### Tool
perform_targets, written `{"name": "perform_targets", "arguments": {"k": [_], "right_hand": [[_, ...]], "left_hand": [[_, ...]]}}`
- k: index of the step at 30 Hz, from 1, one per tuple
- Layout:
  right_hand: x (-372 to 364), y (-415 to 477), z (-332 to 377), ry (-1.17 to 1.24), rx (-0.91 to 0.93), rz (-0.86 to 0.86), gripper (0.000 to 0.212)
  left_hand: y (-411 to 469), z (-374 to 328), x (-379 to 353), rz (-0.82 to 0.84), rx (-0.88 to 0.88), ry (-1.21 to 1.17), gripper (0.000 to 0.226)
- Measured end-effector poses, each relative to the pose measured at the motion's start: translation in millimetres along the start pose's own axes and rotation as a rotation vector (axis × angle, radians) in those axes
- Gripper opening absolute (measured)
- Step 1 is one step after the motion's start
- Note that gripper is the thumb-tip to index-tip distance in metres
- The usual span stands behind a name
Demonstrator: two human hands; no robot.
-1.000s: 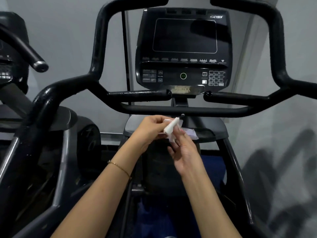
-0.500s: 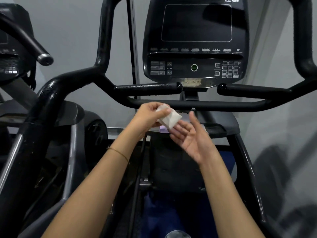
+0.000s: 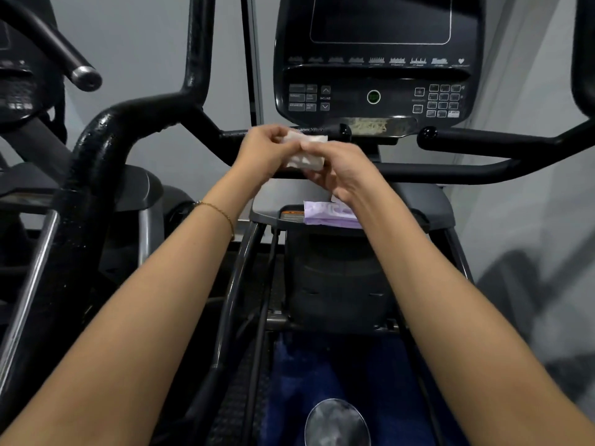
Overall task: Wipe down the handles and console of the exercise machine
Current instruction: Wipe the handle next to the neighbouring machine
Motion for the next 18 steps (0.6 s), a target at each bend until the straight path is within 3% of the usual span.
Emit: {"name": "perform_targets", "arguments": {"k": [1, 3, 6, 8, 12, 15, 18], "right_hand": [[2, 2, 9, 0.002, 0.040, -0.027, 0.002], [16, 2, 39, -0.098, 0.239, -0.204, 0.002], [20, -20, 90, -0.617, 0.697, -0.594, 0.007], [2, -14, 95, -1.024, 0.833, -0.691, 0.024], [-23, 33, 46, -1.680, 0.767, -0.596, 0.044], [-26, 46, 26, -1.806, 0.697, -0.656, 0.049], [-54, 50, 14, -1.907, 0.702, -0.608, 0.053]], "left_hand": [[3, -2, 9, -0.041, -0.010, 0.051, 0.014], [5, -4, 36, -0.155, -0.057, 0.380, 0.026], [3, 2, 53, -0.125, -0.153, 0.899, 0.037], [5, 18, 47, 0.018, -0.206, 1.087, 0.047], [10, 46, 47, 0.164, -0.228, 1.308, 0.064], [11, 44, 48, 0.155, -0.259, 1.353, 0.060], [13, 38, 50, 0.134, -0.238, 1.338, 0.057]]}}
Point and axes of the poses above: each hand's wrist, its own y-axis towards the middle knuckle, its own x-axis out of the back of the hand, z = x × y, the point moved 8 cm from there along y, towards the middle knuckle, and after that the axes turned 13 degrees about -x, right-handed, at the moved point
